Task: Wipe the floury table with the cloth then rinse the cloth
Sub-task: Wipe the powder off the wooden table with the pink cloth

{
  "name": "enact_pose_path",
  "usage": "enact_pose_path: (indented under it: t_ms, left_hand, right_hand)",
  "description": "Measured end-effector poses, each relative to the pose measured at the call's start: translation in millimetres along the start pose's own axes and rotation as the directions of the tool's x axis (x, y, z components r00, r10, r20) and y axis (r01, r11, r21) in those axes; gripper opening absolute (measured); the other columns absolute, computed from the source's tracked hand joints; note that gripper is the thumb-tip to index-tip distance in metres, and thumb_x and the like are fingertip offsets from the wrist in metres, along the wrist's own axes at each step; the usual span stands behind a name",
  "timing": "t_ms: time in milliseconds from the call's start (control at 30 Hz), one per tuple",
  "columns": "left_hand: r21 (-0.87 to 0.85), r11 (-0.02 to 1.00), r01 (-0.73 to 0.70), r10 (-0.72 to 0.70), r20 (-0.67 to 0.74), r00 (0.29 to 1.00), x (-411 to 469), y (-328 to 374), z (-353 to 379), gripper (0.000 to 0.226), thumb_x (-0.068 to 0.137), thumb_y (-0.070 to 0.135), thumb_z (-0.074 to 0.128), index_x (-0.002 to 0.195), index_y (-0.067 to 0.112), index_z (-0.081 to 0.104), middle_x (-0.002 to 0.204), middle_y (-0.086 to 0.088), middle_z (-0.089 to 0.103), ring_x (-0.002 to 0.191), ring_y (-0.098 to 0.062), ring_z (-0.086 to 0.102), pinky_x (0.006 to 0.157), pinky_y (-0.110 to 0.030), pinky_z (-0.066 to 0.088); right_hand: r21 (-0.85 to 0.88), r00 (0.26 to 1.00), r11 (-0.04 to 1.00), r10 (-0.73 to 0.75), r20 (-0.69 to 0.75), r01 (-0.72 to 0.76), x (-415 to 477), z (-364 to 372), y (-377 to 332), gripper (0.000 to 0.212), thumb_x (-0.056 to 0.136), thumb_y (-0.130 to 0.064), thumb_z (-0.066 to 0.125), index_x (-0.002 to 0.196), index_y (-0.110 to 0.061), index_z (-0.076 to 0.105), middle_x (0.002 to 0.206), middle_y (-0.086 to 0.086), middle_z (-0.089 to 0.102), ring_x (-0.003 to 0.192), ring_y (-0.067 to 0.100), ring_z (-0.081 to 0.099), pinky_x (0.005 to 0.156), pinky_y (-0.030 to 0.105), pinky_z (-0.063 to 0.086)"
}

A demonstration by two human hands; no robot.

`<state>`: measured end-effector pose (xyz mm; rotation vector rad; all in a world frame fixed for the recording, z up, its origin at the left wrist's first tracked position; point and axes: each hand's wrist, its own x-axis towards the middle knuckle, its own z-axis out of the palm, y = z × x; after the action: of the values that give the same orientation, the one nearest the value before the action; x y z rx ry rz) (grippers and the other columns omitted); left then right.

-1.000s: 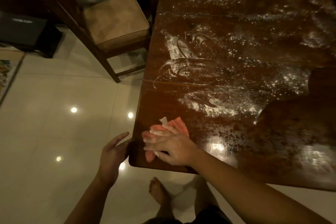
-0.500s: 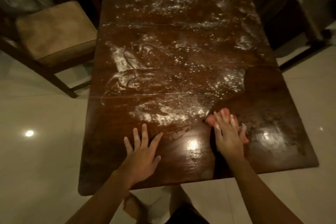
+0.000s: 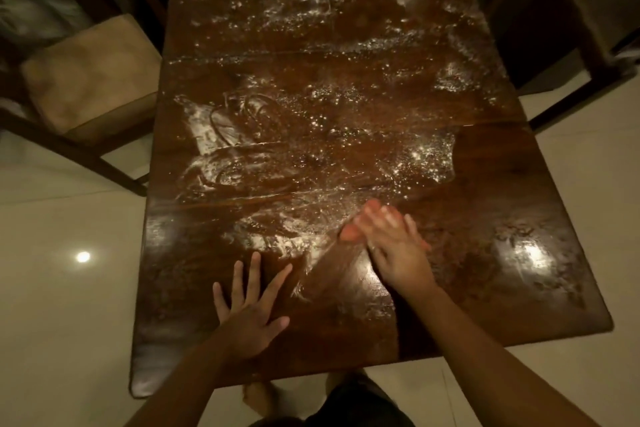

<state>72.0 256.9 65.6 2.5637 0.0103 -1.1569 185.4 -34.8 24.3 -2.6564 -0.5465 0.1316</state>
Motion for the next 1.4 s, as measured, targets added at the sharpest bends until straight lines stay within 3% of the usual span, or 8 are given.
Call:
enact_pose_path:
  t_ms: [133, 233, 433, 700, 900, 1067, 1267, 1400]
  left_hand:
    - [-0.027, 0.999, 0.025, -0.025, -0.003, 1.0, 0, -2, -4, 0.088, 0.093, 0.062, 0.046, 0.126, 0.067, -0.036, 0.135, 0.013, -0.061, 0.131, -0.029, -0.05, 0.106, -0.066, -0.02]
    - [-0.106, 0.994, 0.024, -0.027, -0.029, 0.999, 1, -5, -6, 0.102, 0.085, 0.068, 0.053, 0.131, 0.059, -0.038, 0.14, 0.021, -0.054, 0.135, -0.022, -0.046, 0.108, -0.063, -0.019]
    - [-0.212, 0.977, 0.002, -0.049, -0.213, 0.976, -10, -31, -2, 0.109, 0.068, 0.093, 0.031, 0.147, 0.045, -0.025, 0.153, 0.024, -0.034, 0.147, -0.012, -0.024, 0.116, -0.047, -0.014]
    - [-0.153, 0.963, 0.224, -0.253, -0.214, 0.943, -4, -109, -47, 0.12, 0.042, 0.106, 0.006, 0.144, 0.05, -0.026, 0.157, 0.001, -0.035, 0.149, -0.028, -0.018, 0.114, -0.061, -0.009]
    - [-0.092, 0.983, 0.159, -0.17, -0.117, 0.979, -1, -104, -57, 0.112, 0.042, 0.105, 0.005, 0.128, 0.054, -0.044, 0.133, 0.007, -0.059, 0.145, -0.028, -0.029, 0.111, -0.064, -0.012]
    - [0.007, 0.989, 0.15, -0.149, -0.109, 0.983, -1, -106, -59, 0.112, 0.038, 0.1, -0.012, 0.126, 0.041, -0.049, 0.141, 0.001, -0.052, 0.146, -0.029, -0.027, 0.111, -0.069, -0.002]
    - [-0.008, 0.993, 0.115, -0.115, -0.044, 0.992, -1, -113, -62, 0.104, 0.082, 0.081, 0.034, 0.146, 0.033, -0.033, 0.146, -0.004, -0.051, 0.144, -0.028, -0.033, 0.111, -0.07, -0.006]
    - [-0.048, 0.998, 0.034, -0.033, 0.02, 0.999, -3, -122, -65, 0.103, 0.085, 0.078, 0.037, 0.144, 0.034, -0.036, 0.126, 0.001, -0.065, 0.139, -0.028, -0.041, 0.107, -0.071, -0.012]
  right_hand:
    - [0.186, 0.927, 0.938, 0.325, -0.187, -0.292, 47, 14, -41, 0.055, 0.098, -0.011, 0.058, 0.145, -0.035, 0.042, 0.156, -0.012, 0.034, 0.152, 0.019, 0.021, 0.126, 0.049, 0.01]
    - [0.174, 1.0, 0.985, -0.021, -0.008, 0.022, 60, 24, -72, 0.055, 0.1, -0.014, 0.047, 0.149, -0.037, 0.038, 0.162, -0.007, 0.024, 0.154, 0.023, 0.01, 0.126, 0.051, 0.005]
    - [0.216, 0.744, 0.786, -0.618, 0.255, 0.579, 39, 19, -25, 0.045, 0.101, -0.023, 0.052, 0.142, -0.041, 0.05, 0.157, -0.017, 0.037, 0.153, 0.013, 0.019, 0.125, 0.054, 0.006]
    - [0.213, 0.998, 0.977, 0.041, -0.056, -0.029, 61, 38, -81, 0.042, 0.1, -0.032, 0.041, 0.141, -0.033, 0.052, 0.152, -0.008, 0.046, 0.151, 0.023, 0.027, 0.12, 0.059, 0.021]
    - [0.118, 0.898, 0.919, -0.394, 0.195, 0.377, 112, 20, -89, 0.045, 0.099, -0.018, 0.044, 0.136, -0.043, 0.053, 0.151, -0.016, 0.043, 0.148, 0.018, 0.033, 0.123, 0.053, 0.02]
    - [0.303, 0.925, 0.912, 0.339, -0.172, -0.277, 126, 46, -161, 0.041, 0.094, -0.014, 0.064, 0.133, -0.026, 0.062, 0.142, 0.0, 0.058, 0.129, 0.021, 0.053, 0.109, 0.048, 0.045]
    - [0.227, 0.97, 0.947, -0.24, 0.029, 0.228, 120, 91, -218, 0.036, 0.095, -0.02, 0.051, 0.127, -0.028, 0.067, 0.137, -0.004, 0.063, 0.136, 0.023, 0.05, 0.118, 0.055, 0.028]
    - [0.101, 0.992, 0.995, -0.006, 0.128, -0.007, 121, 60, -179, 0.039, 0.099, -0.022, 0.045, 0.126, -0.043, 0.063, 0.142, -0.013, 0.057, 0.141, 0.017, 0.043, 0.123, 0.05, 0.016]
